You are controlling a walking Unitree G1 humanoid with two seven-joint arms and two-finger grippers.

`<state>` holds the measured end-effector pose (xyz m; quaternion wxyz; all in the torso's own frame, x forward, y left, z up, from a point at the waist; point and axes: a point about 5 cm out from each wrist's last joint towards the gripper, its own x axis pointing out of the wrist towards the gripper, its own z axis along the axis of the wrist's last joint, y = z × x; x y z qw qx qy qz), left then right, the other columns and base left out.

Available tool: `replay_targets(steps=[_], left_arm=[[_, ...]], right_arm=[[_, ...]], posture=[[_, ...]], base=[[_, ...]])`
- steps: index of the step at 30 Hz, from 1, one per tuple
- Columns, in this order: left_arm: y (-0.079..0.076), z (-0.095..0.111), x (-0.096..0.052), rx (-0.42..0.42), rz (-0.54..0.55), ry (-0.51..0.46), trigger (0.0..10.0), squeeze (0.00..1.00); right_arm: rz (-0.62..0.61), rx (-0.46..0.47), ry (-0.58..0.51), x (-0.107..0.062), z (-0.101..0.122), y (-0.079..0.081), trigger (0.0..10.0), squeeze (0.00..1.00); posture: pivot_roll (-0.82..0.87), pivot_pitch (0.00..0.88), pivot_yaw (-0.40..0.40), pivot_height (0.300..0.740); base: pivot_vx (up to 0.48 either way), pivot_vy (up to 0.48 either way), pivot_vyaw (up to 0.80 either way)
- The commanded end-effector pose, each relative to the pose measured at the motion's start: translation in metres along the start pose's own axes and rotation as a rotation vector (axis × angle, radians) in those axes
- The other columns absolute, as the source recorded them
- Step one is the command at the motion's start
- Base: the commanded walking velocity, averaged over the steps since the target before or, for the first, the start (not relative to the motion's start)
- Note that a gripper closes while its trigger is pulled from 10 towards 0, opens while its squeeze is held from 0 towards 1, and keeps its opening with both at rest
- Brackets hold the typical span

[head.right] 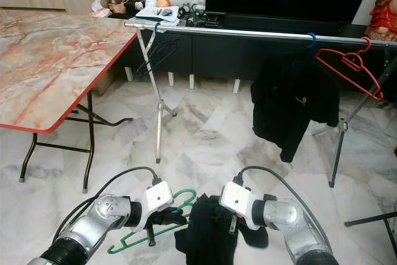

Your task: Hang hanger

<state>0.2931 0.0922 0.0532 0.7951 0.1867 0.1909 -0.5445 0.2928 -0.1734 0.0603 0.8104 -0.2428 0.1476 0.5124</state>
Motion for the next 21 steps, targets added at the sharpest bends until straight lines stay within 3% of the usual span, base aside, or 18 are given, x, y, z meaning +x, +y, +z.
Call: replay_targets(steps=[1, 4, 5, 6, 7, 9, 10, 21], left_arm=[[0.003, 0.003, -0.002, 0.003, 0.014, -0.027, 0.0, 0.00], [0.003, 0.003, -0.002, 0.000, 0.012, -0.027, 0.0, 0.00], [0.003, 0.003, -0.002, -0.002, 0.011, -0.029, 0.0, 0.00], [0.003, 0.003, -0.002, -0.002, 0.011, -0.029, 0.0, 0.00], [0.003, 0.003, -0.001, -0.003, 0.010, -0.030, 0.0, 0.00], [0.003, 0.003, -0.001, -0.003, 0.010, -0.030, 0.0, 0.00], [0.003, 0.003, -0.001, -0.003, 0.011, -0.031, 0.0, 0.00], [0.004, 0.002, -0.003, -0.006, 0.016, -0.031, 0.0, 0.00]], right_arm=[[-0.016, 0.038, -0.057, -0.002, 0.003, 0.002, 0.7, 0.00], [-0.032, 0.089, -0.101, -0.003, 0.002, 0.005, 1.5, 0.00], [-0.042, 0.125, -0.126, -0.004, 0.001, 0.007, 2.9, 0.00], [-0.042, 0.125, -0.126, -0.004, 0.001, 0.007, 2.9, 0.00], [-0.048, 0.153, -0.152, -0.004, 0.002, 0.008, 2.0, 0.00], [-0.049, 0.162, -0.160, -0.004, 0.002, 0.009, 1.7, 0.00], [-0.057, 0.180, -0.172, -0.003, 0.002, 0.010, 0.0, 0.00], [-0.137, 0.285, -0.223, -0.004, -0.002, 0.014, 0.0, 0.00]], posture=[[0.05, 0.077, -0.016, 0.740], [0.04, 0.077, -0.013, 0.740], [0.04, 0.077, -0.012, 0.740], [0.04, 0.077, -0.012, 0.740], [0.04, 0.077, -0.012, 0.740], [0.04, 0.077, -0.012, 0.740], [0.05, 0.077, -0.012, 0.740], [0.05, 0.076, -0.012, 0.740]], base=[[0.000, 0.000, 0.00], [0.000, 0.000, 0.00], [0.000, 0.000, 0.00], [0.000, 0.000, 0.00], [0.000, 0.000, 0.00], [0.000, 0.000, 0.00], [0.000, 0.000, 0.00], [0.000, 0.000, 0.00]])
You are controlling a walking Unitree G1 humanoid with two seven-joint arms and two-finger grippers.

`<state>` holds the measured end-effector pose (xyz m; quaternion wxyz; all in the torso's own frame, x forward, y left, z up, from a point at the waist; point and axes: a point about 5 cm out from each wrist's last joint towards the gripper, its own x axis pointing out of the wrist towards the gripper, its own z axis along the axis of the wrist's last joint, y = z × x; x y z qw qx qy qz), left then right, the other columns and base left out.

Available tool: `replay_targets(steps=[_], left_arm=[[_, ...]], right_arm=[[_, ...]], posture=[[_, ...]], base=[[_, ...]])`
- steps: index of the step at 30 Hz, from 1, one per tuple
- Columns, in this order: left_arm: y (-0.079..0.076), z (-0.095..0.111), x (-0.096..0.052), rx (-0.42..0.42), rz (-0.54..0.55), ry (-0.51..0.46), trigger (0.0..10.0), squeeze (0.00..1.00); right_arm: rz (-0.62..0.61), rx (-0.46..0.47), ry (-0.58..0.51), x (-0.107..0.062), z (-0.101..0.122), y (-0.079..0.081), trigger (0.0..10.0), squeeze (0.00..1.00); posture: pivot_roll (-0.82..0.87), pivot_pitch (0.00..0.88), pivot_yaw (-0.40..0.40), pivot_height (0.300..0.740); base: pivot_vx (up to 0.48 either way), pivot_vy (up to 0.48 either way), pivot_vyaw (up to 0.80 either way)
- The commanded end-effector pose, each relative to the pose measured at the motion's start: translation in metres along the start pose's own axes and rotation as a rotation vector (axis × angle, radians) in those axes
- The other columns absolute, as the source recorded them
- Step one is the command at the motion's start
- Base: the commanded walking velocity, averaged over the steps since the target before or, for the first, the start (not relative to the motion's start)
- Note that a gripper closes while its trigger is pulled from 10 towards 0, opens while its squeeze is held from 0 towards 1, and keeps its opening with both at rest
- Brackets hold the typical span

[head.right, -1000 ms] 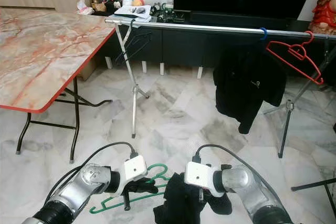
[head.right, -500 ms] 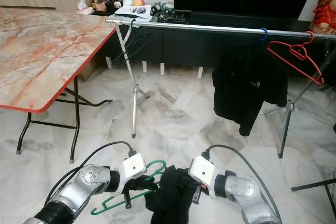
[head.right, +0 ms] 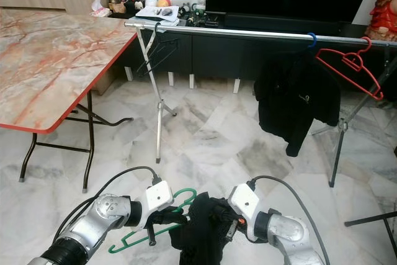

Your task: Hang hanger

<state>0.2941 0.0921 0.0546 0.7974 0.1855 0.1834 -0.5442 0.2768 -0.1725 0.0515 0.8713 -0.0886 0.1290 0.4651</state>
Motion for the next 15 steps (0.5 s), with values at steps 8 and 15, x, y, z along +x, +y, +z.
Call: replay_targets(steps=[8, 15], left_arm=[[0.003, 0.001, -0.001, -0.018, 0.017, -0.025, 0.0, 0.00], [0.003, -0.001, -0.001, -0.036, 0.056, -0.033, 0.0, 0.00]], right_arm=[[-0.171, 0.100, -0.155, -0.004, 0.011, -0.007, 0.0, 0.00], [-0.458, 0.301, -0.375, -0.015, 0.019, -0.022, 0.0, 0.00]], posture=[[0.05, 0.077, -0.017, 0.740], [0.05, 0.078, -0.024, 0.740]], base=[[0.000, 0.000, 0.00], [0.000, 0.000, 0.00]])
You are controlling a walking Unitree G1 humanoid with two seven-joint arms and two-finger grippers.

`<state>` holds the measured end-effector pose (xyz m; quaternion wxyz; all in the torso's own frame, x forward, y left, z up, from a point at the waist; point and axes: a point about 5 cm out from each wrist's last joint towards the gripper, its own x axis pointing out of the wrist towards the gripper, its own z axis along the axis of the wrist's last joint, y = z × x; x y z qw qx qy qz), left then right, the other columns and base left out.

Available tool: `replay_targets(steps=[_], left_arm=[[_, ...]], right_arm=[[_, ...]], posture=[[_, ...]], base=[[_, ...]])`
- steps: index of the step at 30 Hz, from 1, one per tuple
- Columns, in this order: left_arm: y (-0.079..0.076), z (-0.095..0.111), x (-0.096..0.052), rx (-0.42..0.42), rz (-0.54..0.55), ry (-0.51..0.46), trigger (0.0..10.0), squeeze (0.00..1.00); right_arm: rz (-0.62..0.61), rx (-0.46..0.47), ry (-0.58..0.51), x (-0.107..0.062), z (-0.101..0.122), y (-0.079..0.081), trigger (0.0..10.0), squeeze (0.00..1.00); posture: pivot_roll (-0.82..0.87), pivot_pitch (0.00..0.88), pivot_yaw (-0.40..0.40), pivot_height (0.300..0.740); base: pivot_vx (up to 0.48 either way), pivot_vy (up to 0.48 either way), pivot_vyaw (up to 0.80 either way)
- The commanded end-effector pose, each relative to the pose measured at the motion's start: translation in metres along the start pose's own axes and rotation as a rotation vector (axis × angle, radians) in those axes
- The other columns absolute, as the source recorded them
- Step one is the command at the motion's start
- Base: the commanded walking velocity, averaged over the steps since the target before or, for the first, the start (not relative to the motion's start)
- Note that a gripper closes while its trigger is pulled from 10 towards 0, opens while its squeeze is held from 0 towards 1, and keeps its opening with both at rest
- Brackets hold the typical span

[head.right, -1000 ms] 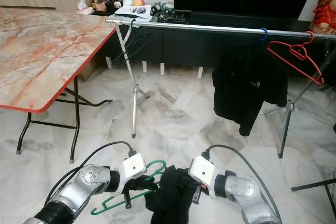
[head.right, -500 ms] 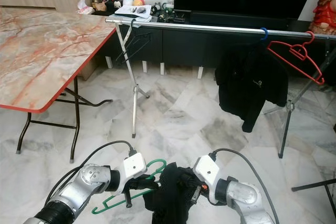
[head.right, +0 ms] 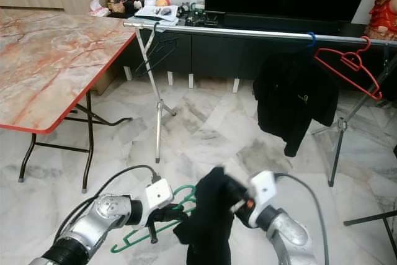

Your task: Hang hanger

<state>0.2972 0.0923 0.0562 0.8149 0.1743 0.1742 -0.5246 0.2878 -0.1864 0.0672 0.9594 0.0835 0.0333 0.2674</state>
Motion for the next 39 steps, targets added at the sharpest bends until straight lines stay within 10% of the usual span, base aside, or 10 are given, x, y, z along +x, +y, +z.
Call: replay_targets(steps=[1, 10, 21, 31, 39], left_arm=[[0.001, -0.005, -0.003, -0.019, 0.019, -0.003, 0.0, 0.00], [0.008, -0.012, -0.015, -0.036, 0.064, -0.002, 0.0, 0.00], [0.018, -0.025, -0.032, -0.070, 0.203, -0.015, 0.0, 0.00], [0.012, -0.056, -0.059, -0.087, 0.165, 0.100, 0.0, 0.00], [0.008, -0.079, -0.073, 0.098, 0.102, 0.330, 0.0, 0.00]], right_arm=[[-0.099, 0.086, -0.104, -0.004, 0.010, -0.005, 0.0, 0.00], [-0.132, 0.116, -0.086, -0.014, -0.002, 0.006, 0.0, 0.00], [-0.752, 0.103, -0.066, -0.049, -0.002, -0.059, 0.0, 0.00], [-0.820, 0.063, -0.074, -0.056, 0.005, -0.070, 0.0, 0.00], [-0.720, -0.015, 0.002, -0.041, -0.002, -0.060, 0.0, 0.00]], posture=[[0.05, 0.079, -0.019, 0.740], [0.05, 0.081, -0.008, 0.740], [0.05, 0.077, 0.006, 0.740], [0.06, 0.067, 0.016, 0.740], [0.06, 0.056, 0.018, 0.740]], base=[[0.000, 0.000, 0.00], [0.000, 0.000, 0.00], [0.000, 0.000, 0.00], [0.000, 0.000, 0.00], [0.000, 0.000, 0.00]])
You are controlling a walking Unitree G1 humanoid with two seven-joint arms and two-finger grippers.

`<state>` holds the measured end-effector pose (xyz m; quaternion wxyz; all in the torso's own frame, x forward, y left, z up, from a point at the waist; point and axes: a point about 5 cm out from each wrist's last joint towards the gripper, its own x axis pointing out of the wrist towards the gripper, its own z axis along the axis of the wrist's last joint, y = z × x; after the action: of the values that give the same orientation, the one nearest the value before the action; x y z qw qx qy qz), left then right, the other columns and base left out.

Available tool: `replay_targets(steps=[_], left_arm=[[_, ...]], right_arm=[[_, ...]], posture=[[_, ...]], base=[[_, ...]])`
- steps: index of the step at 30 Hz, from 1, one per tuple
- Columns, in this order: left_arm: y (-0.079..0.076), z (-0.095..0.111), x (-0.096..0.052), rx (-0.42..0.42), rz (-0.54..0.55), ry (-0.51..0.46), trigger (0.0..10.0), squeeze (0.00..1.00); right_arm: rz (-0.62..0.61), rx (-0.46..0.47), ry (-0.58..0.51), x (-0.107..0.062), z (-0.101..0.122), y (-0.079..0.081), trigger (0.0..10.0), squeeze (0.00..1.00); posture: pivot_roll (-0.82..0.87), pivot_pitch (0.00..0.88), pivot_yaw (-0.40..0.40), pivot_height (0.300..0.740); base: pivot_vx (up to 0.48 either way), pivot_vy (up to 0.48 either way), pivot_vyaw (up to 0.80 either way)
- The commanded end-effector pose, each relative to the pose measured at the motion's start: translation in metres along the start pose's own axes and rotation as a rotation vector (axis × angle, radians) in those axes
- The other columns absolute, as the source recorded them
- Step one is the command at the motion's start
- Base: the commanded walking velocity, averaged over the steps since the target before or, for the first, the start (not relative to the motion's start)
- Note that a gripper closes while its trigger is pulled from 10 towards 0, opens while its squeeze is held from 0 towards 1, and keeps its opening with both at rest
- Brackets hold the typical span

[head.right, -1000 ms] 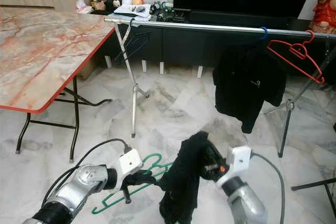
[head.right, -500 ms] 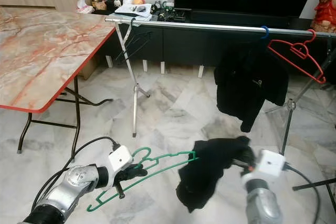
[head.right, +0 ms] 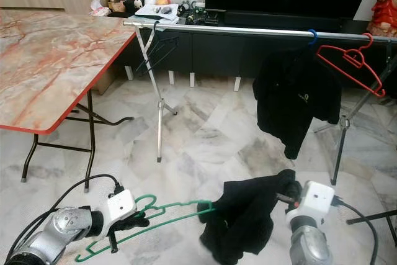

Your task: Hang hanger

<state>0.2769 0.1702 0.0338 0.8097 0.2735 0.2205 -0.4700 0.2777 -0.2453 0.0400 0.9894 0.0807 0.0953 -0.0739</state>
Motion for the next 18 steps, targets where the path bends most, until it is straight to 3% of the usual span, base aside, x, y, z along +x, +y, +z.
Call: replay_targets(steps=[1, 7, 10, 14, 18], left_arm=[[-0.004, -0.023, -0.009, 0.045, -0.028, 0.151, 0.0, 0.00], [-0.013, -0.020, 0.001, 0.128, -0.112, 0.204, 0.0, 0.00], [-0.018, -0.009, 0.009, 0.120, -0.136, 0.139, 0.0, 0.00], [-0.016, -0.003, 0.011, 0.156, -0.137, 0.134, 0.0, 0.00], [-0.015, 0.004, 0.009, 0.157, -0.170, 0.102, 0.0, 0.00]], right_arm=[[0.005, -0.052, -0.067, 0.004, 0.016, -0.004, 0.0, 0.00], [0.161, -0.083, -0.067, 0.006, 0.015, 0.019, 0.0, 0.00], [0.282, -0.106, -0.059, 0.004, 0.014, 0.033, 0.0, 0.00], [0.331, -0.161, -0.035, 0.003, 0.009, 0.039, 0.0, 0.00], [0.442, -0.105, -0.069, 0.001, 0.013, 0.053, 0.0, 0.00]], posture=[[0.07, 0.054, 0.016, 0.740], [0.06, 0.053, 0.016, 0.740], [0.06, 0.059, 0.011, 0.740], [0.06, 0.067, 0.006, 0.740], [0.06, 0.071, 0.005, 0.740]], base=[[0.000, 0.000, 0.00], [0.000, 0.000, 0.00], [0.000, 0.000, 0.00], [0.000, 0.000, 0.00], [0.000, 0.000, 0.00]])
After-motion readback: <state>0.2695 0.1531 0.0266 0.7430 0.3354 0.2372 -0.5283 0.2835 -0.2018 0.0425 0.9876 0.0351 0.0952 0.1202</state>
